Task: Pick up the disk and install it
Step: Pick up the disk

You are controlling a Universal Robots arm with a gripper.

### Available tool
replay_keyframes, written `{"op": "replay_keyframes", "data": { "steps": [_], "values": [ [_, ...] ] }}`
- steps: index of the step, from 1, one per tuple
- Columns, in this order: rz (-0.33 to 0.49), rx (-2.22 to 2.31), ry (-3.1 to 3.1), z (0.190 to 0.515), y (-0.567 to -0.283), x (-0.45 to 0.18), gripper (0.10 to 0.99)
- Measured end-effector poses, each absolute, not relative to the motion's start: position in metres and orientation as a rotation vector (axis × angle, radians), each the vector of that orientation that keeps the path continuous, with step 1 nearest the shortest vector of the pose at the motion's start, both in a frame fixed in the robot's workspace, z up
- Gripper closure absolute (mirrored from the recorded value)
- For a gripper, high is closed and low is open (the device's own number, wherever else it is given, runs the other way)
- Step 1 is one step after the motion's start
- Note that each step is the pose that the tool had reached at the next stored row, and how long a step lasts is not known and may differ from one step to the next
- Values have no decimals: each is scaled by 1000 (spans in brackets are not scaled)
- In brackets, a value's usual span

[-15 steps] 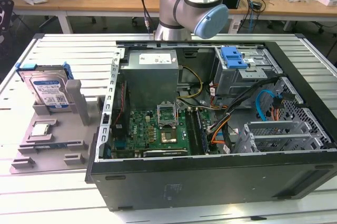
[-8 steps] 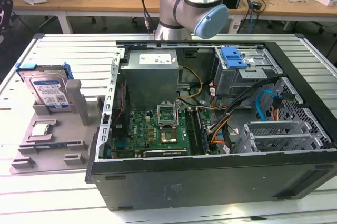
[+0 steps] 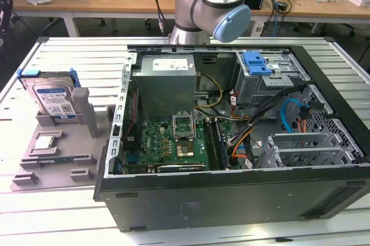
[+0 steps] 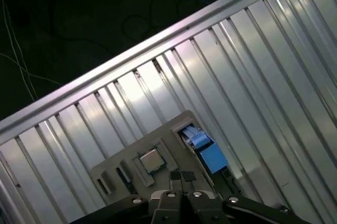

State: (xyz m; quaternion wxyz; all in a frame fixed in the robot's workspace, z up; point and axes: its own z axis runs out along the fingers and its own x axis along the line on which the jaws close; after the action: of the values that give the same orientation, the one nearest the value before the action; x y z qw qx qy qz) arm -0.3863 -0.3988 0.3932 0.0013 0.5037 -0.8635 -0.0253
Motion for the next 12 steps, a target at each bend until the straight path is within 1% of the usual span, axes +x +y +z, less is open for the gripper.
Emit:
{"op": "replay_keyframes", "data": {
  "steps": [12],
  "values": [
    [-79,1698,-2636,393,-399,-386,980]
  ]
}}
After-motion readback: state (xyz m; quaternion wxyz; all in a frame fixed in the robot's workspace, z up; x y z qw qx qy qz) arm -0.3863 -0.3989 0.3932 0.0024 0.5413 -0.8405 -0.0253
